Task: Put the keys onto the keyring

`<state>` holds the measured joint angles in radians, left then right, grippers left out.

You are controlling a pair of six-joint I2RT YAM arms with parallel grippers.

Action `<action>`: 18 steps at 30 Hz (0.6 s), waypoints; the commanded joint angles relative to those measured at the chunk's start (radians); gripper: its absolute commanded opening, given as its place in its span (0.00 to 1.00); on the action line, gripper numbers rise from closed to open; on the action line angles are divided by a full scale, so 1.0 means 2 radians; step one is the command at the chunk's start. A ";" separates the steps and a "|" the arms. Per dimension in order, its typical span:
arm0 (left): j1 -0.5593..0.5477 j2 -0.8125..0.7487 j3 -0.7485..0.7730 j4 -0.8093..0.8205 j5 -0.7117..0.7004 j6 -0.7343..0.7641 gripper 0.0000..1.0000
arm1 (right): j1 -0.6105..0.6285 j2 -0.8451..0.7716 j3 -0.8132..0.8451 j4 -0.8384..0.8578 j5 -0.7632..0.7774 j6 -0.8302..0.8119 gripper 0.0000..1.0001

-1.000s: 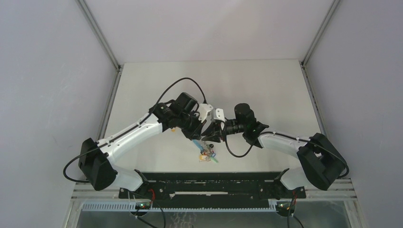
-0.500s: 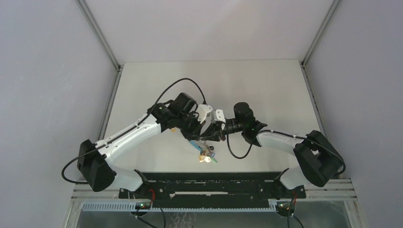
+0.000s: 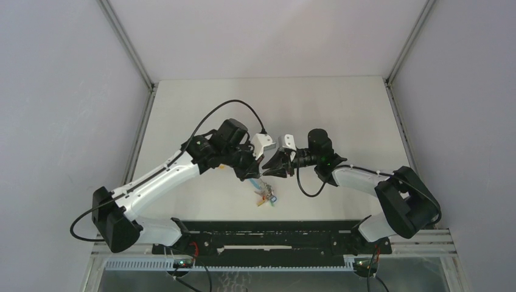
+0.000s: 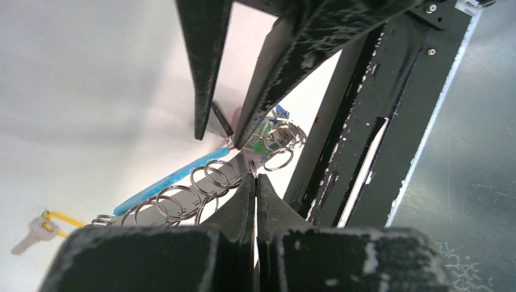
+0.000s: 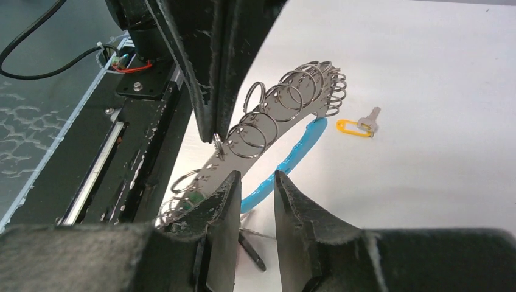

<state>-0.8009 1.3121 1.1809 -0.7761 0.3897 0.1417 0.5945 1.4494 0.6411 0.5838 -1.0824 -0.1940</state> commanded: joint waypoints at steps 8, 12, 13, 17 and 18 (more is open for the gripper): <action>-0.008 -0.012 -0.006 0.041 0.029 0.029 0.00 | 0.003 -0.013 0.000 -0.003 -0.028 0.012 0.25; -0.008 -0.005 -0.008 0.041 0.009 0.031 0.00 | -0.006 -0.031 -0.002 -0.057 -0.015 -0.017 0.25; -0.008 -0.004 -0.008 0.042 0.007 0.032 0.00 | -0.010 -0.035 -0.004 -0.062 -0.012 -0.020 0.25; -0.008 0.004 -0.007 0.049 0.008 0.032 0.00 | -0.017 -0.049 -0.009 -0.078 -0.010 -0.029 0.26; -0.008 0.006 -0.007 0.050 0.009 0.032 0.00 | -0.015 -0.050 -0.009 -0.077 -0.013 -0.029 0.26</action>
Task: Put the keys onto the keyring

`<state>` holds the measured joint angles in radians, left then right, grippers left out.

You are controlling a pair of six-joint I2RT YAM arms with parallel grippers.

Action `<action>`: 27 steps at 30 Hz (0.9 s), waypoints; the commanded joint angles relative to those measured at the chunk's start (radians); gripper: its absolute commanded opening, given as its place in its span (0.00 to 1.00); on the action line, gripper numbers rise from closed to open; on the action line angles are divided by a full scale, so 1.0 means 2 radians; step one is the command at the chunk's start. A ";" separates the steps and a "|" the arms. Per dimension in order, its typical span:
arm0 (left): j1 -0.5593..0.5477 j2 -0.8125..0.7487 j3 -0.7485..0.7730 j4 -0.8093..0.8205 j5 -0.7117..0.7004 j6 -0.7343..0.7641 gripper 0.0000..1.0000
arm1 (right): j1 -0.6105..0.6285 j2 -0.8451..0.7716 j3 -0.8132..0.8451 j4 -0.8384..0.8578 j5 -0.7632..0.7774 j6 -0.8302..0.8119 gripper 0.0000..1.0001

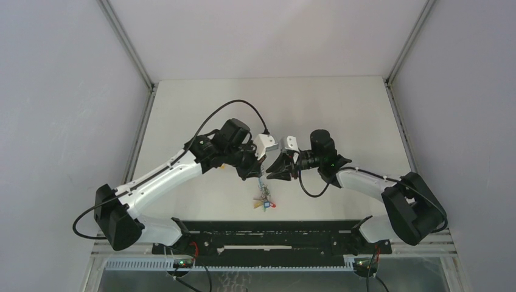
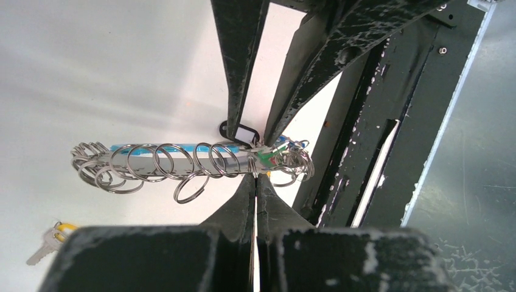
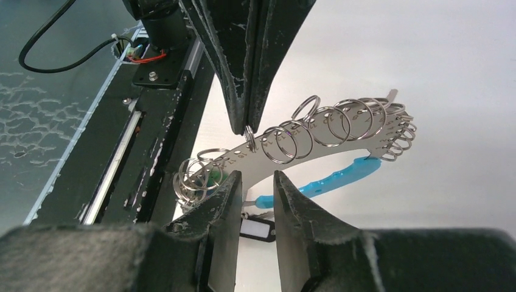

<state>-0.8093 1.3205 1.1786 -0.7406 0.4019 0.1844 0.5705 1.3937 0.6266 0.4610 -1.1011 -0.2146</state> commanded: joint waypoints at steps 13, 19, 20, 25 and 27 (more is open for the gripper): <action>-0.003 0.012 -0.009 0.041 0.025 0.016 0.00 | 0.012 -0.003 -0.001 0.045 -0.008 0.009 0.26; -0.003 0.013 -0.010 0.044 0.032 0.017 0.00 | 0.013 0.000 -0.002 0.051 -0.013 0.012 0.26; -0.003 0.013 -0.010 0.044 0.033 0.017 0.00 | 0.014 0.000 -0.001 0.054 -0.014 0.013 0.26; -0.003 0.013 -0.010 0.050 0.031 0.015 0.00 | 0.017 0.002 0.001 0.047 -0.026 0.008 0.24; -0.003 0.014 -0.010 0.051 0.029 0.014 0.00 | 0.017 0.003 0.004 0.045 -0.031 0.007 0.23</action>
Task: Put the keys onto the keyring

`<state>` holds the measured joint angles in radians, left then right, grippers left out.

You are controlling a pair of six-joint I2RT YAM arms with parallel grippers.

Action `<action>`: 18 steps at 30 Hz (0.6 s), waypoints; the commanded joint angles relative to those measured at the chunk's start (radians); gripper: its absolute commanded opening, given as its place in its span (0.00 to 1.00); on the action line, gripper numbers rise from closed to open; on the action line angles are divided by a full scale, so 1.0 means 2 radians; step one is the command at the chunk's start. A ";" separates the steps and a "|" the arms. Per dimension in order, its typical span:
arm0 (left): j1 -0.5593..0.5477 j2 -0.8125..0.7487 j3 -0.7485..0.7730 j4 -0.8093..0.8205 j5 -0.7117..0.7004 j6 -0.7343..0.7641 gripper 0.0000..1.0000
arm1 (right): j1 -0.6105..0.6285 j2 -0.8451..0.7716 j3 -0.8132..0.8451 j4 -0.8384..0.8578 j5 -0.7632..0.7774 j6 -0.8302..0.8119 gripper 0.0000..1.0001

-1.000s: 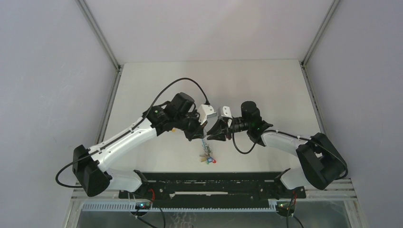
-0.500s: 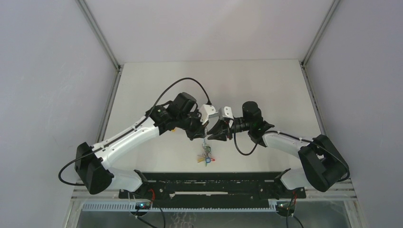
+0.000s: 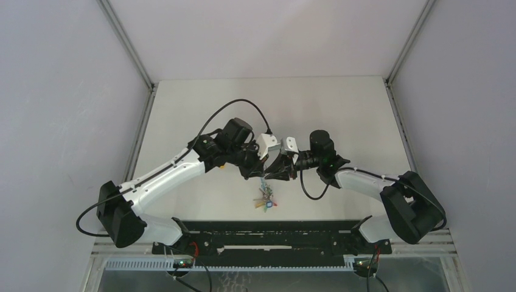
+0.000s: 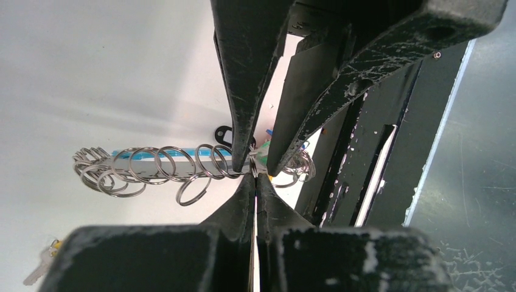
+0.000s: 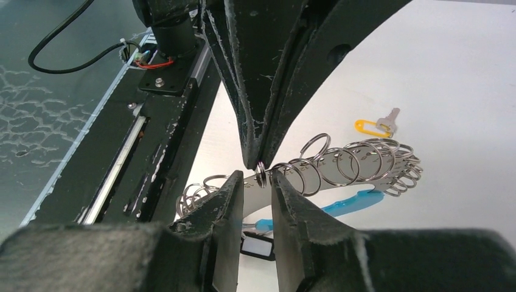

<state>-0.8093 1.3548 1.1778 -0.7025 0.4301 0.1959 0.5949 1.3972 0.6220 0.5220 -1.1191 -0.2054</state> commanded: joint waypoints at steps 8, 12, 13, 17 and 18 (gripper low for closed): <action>-0.003 -0.002 -0.011 0.038 0.014 0.004 0.00 | 0.008 0.004 0.011 0.003 -0.023 -0.003 0.10; -0.004 -0.002 -0.013 0.044 0.020 0.001 0.00 | 0.007 0.007 0.013 0.007 -0.020 0.000 0.01; -0.004 -0.002 -0.014 0.044 0.019 0.000 0.00 | 0.007 0.007 0.013 0.007 -0.018 0.001 0.00; -0.003 -0.022 -0.027 0.062 -0.008 -0.015 0.10 | -0.001 0.005 0.013 -0.001 -0.012 0.001 0.00; -0.004 -0.029 -0.033 0.069 -0.020 -0.020 0.14 | -0.004 0.002 0.013 -0.007 -0.011 0.000 0.00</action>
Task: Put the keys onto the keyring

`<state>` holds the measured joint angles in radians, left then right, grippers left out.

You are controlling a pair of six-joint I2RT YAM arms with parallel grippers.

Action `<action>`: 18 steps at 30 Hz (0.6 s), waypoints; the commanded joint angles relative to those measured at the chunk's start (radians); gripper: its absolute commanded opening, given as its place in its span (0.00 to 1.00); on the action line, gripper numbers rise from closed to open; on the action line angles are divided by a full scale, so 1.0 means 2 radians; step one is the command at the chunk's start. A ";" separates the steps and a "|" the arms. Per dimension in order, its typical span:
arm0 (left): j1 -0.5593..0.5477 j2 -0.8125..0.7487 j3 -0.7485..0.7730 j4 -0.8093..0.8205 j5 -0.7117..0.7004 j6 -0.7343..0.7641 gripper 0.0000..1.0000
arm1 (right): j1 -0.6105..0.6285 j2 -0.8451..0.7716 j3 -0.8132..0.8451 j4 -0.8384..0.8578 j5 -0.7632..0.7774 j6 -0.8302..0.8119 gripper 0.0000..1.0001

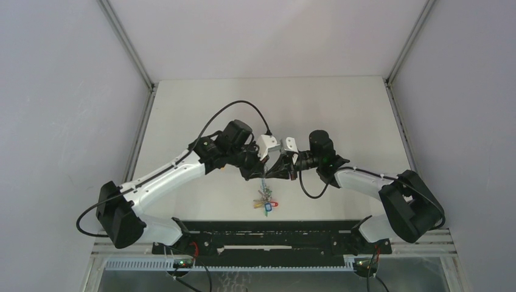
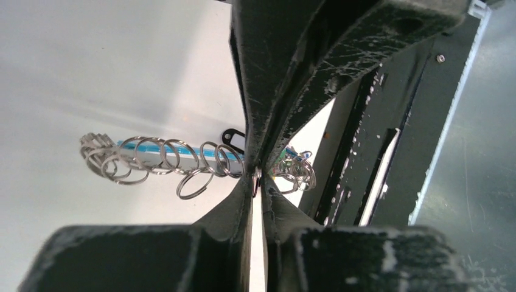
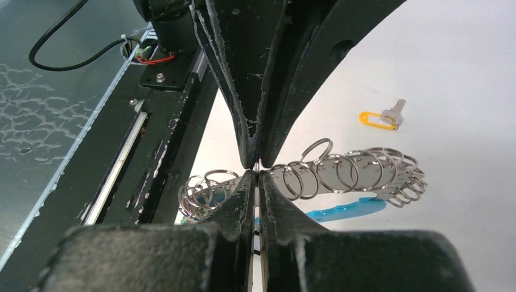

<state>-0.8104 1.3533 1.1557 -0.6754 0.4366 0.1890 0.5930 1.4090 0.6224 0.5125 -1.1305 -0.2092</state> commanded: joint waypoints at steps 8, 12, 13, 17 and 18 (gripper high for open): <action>0.014 -0.105 -0.080 0.116 -0.149 -0.093 0.37 | -0.018 -0.024 0.012 -0.049 0.009 -0.025 0.00; 0.053 -0.131 -0.113 0.132 -0.214 -0.152 0.44 | -0.018 -0.026 0.013 -0.058 0.016 -0.031 0.00; 0.066 -0.132 -0.120 0.133 -0.231 -0.170 0.47 | -0.018 -0.028 0.013 -0.063 0.018 -0.033 0.00; 0.130 -0.114 -0.147 0.135 -0.292 -0.249 0.53 | -0.018 -0.039 0.007 -0.067 0.024 -0.036 0.00; 0.145 -0.105 -0.155 0.140 -0.301 -0.265 0.54 | -0.018 -0.041 0.006 -0.067 0.024 -0.036 0.00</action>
<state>-0.6239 1.1027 0.9108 -0.4450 -0.0002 -0.1455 0.5621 1.3872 0.6220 0.3534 -1.0782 -0.2581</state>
